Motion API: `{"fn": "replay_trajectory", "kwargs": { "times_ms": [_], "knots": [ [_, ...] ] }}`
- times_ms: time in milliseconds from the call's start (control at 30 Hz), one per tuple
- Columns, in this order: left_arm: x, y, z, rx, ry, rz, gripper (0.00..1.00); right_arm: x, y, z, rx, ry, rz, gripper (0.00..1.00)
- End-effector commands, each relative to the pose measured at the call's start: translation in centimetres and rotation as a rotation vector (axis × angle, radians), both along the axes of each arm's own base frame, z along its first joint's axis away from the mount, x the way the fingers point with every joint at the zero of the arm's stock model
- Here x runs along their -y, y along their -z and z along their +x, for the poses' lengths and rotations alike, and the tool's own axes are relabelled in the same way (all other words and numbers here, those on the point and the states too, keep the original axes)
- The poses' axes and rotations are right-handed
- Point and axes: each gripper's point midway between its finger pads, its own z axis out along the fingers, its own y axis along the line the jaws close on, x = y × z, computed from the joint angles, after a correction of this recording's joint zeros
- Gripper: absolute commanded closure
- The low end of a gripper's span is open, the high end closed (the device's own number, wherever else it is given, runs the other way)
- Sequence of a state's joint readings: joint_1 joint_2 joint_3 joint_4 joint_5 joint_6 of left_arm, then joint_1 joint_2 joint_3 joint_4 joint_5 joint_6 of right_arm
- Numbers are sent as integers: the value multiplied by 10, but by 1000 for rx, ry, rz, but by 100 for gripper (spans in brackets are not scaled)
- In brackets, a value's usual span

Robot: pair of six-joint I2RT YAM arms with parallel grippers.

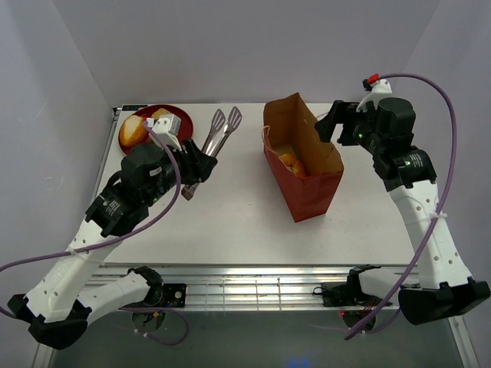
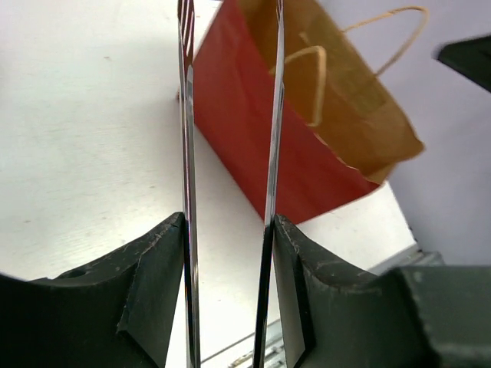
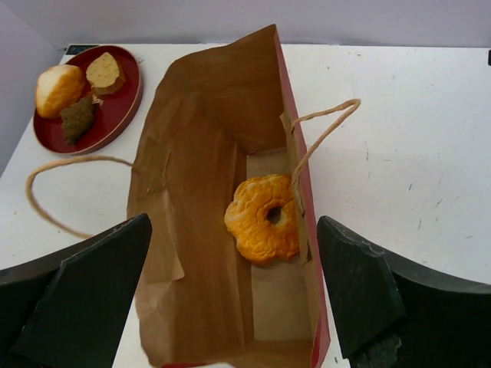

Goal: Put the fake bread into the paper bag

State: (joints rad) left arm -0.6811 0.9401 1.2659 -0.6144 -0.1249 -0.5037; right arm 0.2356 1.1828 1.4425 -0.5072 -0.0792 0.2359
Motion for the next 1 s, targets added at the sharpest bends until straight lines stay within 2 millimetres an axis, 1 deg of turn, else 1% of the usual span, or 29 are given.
{"fn": "replay_trajectory", "kwargs": {
  "times_ms": [0, 33, 67, 100, 133, 167, 233, 267, 300, 333, 367, 400, 433, 467, 533, 567, 633, 700, 767, 800, 833, 967],
  "knots": [
    [-35, 18, 27, -11, -146, 87, 43, -2, -22, -32, 64, -53, 43, 6],
    [-35, 21, 31, -26, -116, 76, 43, -2, -24, -36, 71, -57, 42, 6],
    [-55, 27, 46, -43, -167, 78, 43, -1, -27, -40, 79, -61, 42, 6],
    [-60, 31, 53, -49, -168, 68, 44, 0, -30, -47, 88, -65, 38, 7],
    [-57, 34, 54, -63, -116, 46, 44, 1, -31, -50, 89, -69, 36, 6],
    [-75, 37, 65, -71, -162, 44, 45, 1, -34, -53, 94, -72, 38, 6],
    [-85, 48, 79, -102, -174, 44, 45, -3, -35, -62, 102, -102, 47, 7],
    [-100, 51, 87, -111, -217, 49, 45, -4, -30, -63, 93, -113, 50, 6],
    [-107, 55, 93, -120, -239, 55, 45, -6, -30, -67, 94, -131, 57, 7],
    [-115, 63, 101, -142, -269, 62, 45, -8, -27, -68, 88, -139, 61, 6],
    [-131, 68, 108, -151, -322, 65, 45, -9, -24, -69, 84, -147, 64, 6],
    [-137, 71, 113, -156, -340, 66, 45, -11, -16, -69, 67, -156, 62, 6],
    [-144, 80, 119, -179, -357, 66, 45, -12, -12, -69, 56, -162, 62, 6],
    [-149, 85, 122, -190, -366, 67, 45, -12, -10, -70, 54, -168, 57, 6],
    [-166, 92, 130, -208, -417, 81, 45, -12, -2, -70, 39, -172, 49, 6],
    [-174, 92, 133, -203, -453, 101, 45, -12, 1, -71, 37, -175, 40, 6],
    [-183, 96, 138, -208, -486, 139, 45, -12, 2, -73, 36, -180, 37, 6],
    [-193, 104, 144, -232, -524, 174, 45, -16, -1, -78, 42, -206, 47, 6],
    [-194, 112, 147, -252, -524, 191, 45, -19, -2, -82, 44, -230, 61, 6],
    [-195, 119, 150, -266, -522, 196, 45, -22, -5, -86, 47, -247, 73, 6],
    [-201, 123, 151, -274, -555, 211, 45, -22, -5, -88, 48, -254, 78, 6],
    [-205, 145, 158, -326, -566, 237, 44, -25, -6, -95, 46, -274, 91, 6]
  ]
}}
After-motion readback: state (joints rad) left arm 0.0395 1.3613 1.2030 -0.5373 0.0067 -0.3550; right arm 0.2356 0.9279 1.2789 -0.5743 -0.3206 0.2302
